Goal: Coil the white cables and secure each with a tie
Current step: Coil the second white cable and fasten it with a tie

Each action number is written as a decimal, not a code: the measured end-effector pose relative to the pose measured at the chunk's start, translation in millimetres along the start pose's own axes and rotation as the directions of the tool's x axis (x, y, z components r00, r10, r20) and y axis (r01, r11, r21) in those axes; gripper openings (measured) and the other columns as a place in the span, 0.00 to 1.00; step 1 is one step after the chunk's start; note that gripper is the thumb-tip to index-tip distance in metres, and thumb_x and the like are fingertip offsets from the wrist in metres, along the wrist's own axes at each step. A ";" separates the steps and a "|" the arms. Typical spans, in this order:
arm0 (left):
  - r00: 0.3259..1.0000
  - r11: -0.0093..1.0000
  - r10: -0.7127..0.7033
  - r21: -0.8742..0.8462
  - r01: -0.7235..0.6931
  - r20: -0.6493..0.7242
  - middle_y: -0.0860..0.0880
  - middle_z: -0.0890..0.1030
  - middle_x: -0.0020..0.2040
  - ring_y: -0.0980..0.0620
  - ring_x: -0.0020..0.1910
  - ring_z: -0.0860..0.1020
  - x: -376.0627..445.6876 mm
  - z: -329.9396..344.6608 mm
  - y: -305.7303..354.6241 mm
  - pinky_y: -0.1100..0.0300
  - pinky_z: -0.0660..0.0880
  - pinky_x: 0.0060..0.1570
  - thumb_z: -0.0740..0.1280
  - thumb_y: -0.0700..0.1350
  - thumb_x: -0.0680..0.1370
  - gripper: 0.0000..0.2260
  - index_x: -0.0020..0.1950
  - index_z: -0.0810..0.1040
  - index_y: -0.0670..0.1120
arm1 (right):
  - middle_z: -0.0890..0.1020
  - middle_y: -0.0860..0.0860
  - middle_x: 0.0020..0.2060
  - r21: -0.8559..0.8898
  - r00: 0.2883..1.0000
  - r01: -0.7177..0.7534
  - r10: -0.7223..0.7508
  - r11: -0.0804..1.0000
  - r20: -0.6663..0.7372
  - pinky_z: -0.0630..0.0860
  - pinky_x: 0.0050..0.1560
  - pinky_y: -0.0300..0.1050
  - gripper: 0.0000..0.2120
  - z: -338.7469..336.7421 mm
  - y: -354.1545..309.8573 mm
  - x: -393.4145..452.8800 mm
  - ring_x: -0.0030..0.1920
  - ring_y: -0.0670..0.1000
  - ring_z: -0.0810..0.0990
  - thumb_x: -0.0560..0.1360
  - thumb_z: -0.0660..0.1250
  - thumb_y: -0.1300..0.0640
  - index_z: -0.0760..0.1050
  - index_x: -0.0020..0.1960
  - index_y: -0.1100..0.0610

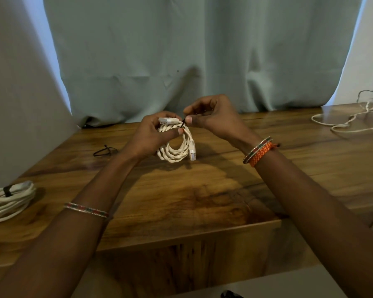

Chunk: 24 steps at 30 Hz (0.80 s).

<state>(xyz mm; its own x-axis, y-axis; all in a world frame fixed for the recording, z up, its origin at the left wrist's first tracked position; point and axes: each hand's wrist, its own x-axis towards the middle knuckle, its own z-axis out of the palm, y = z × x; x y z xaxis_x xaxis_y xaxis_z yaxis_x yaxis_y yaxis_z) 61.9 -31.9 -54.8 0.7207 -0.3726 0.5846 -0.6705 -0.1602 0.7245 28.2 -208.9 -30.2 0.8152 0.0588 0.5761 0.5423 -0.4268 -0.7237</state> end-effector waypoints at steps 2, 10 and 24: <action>1.000 1.000 0.001 0.006 -0.001 0.007 0.52 0.82 0.41 0.59 0.39 0.79 -0.2 -0.1 -0.7 0.67 0.75 0.42 0.71 0.36 0.72 0.08 0.49 0.78 0.44 | 0.84 0.52 0.42 0.027 1.000 -0.019 0.019 0.999 -0.014 0.80 0.49 0.40 0.07 1.8 2.7 -1.0 0.45 0.47 0.83 0.70 0.73 0.64 0.81 0.48 0.60; 0.999 1.000 -0.020 -0.013 0.020 0.031 0.46 0.82 0.43 0.56 0.41 0.79 -1.0 -3.1 0.1 0.66 0.75 0.42 0.70 0.35 0.72 0.09 0.51 0.78 0.41 | 0.83 0.57 0.40 0.344 0.992 -0.126 0.116 0.931 0.048 0.81 0.48 0.42 0.05 4.6 5.5 -3.3 0.42 0.51 0.84 0.72 0.68 0.70 0.79 0.47 0.65; 0.994 0.998 -0.054 0.043 0.051 0.094 0.37 0.82 0.50 0.47 0.46 0.79 -1.5 -5.4 -1.7 0.52 0.75 0.50 0.71 0.36 0.72 0.08 0.51 0.80 0.41 | 0.85 0.50 0.37 0.079 0.986 -0.024 0.037 0.997 -0.161 0.81 0.50 0.45 0.26 16.2 5.8 -13.2 0.42 0.45 0.84 0.69 0.73 0.66 0.72 0.64 0.56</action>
<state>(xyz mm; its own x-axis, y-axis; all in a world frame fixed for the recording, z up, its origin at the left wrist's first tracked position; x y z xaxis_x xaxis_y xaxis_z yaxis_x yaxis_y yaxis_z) 62.9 -26.1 -55.0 0.7363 -0.4480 0.5071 -0.6401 -0.2178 0.7368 23.9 -197.6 -48.1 0.7913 -0.1027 0.6028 0.5367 -0.3558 -0.7651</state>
